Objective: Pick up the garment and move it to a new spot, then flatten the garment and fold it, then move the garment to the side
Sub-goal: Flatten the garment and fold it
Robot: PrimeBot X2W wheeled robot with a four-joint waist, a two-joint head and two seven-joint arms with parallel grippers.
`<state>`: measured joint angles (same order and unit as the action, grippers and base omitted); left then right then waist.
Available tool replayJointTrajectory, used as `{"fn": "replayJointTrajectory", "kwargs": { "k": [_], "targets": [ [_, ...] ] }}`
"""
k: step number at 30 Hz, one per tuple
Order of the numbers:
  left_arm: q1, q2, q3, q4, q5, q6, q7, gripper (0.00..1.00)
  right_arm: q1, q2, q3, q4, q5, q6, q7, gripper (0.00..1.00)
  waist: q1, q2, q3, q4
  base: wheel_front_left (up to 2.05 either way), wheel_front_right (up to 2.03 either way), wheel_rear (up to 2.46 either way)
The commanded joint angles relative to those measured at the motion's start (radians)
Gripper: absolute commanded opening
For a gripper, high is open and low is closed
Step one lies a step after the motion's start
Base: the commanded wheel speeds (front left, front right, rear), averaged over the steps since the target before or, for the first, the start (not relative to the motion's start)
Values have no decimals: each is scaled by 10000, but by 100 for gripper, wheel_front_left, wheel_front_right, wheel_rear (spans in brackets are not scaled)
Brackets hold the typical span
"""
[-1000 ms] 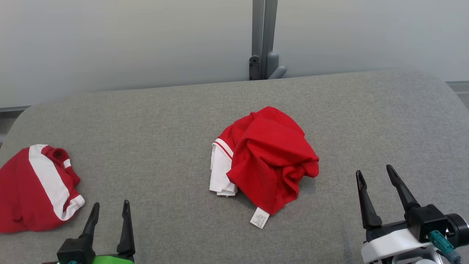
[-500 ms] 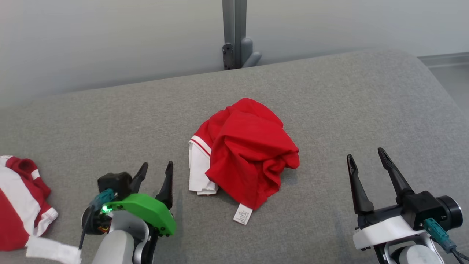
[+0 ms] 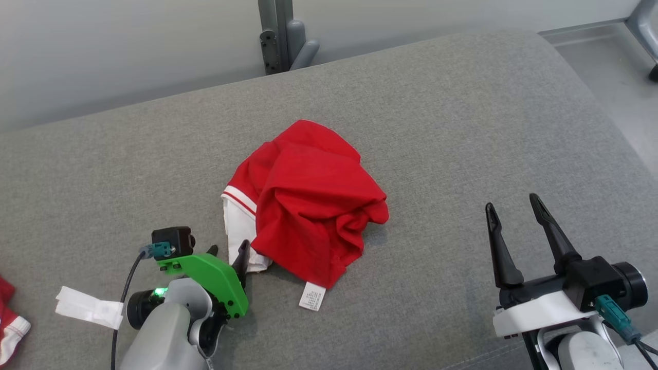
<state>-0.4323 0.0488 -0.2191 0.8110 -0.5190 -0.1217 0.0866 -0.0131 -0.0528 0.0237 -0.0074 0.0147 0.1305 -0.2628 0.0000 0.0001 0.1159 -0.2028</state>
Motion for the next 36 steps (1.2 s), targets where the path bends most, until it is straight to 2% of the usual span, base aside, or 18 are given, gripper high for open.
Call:
{"fn": "replayJointTrajectory", "kwargs": {
  "k": [1, 2, 3, 4, 11, 20, 24, 29, 36],
  "targets": [
    [-204, 34, -72, 305, -36, 22, 63, 100, -144, 1, 30, -3, 44, 4, -31, 100, 0, -1, 67, -131, 0, 0, 0],
    [-202, 34, -106, 477, -209, -3, 125, 100, -150, 1, 36, 7, 49, 4, -31, 100, 0, -1, 58, -150, 0, 0, 0],
    [-181, 32, -184, 660, -459, -31, 247, 44, -153, 4, 42, 17, 54, 4, -31, 100, 0, -1, 38, -167, 0, 0, 0],
    [-168, 23, -336, 757, -632, -65, 365, 0, -142, 7, 40, 26, 55, 4, -31, 100, 0, -1, 14, -178, 0, 0, 0],
    [-2, 20, -1315, 410, -1560, -91, 140, 0, 37, 16, -108, 94, 120, 6, -31, 100, 0, -1, -159, -72, 0, 0, 0],
    [-288, 633, -1043, -763, -2438, -96, -1003, 0, 246, 19, -182, 142, 165, 6, -31, 100, 0, -1, -433, 346, 0, 0, 0],
    [-685, 1007, -765, -1550, -2478, -26, -1233, 0, 268, 19, -165, 168, 157, 4, -31, 100, 0, -1, -557, 541, 0, 0, 0],
    [-1545, 1417, -748, -2756, -2204, 180, -961, 0, 293, 18, -71, 193, 138, 4, -31, 100, 0, -1, -672, 722, 0, 0, 0],
    [-3107, 1538, -899, -4156, -1871, 408, -345, 0, 159, 17, 100, 252, 155, 4, -31, 100, 0, -1, -746, 661, 0, 0, 0]
  ]
}}
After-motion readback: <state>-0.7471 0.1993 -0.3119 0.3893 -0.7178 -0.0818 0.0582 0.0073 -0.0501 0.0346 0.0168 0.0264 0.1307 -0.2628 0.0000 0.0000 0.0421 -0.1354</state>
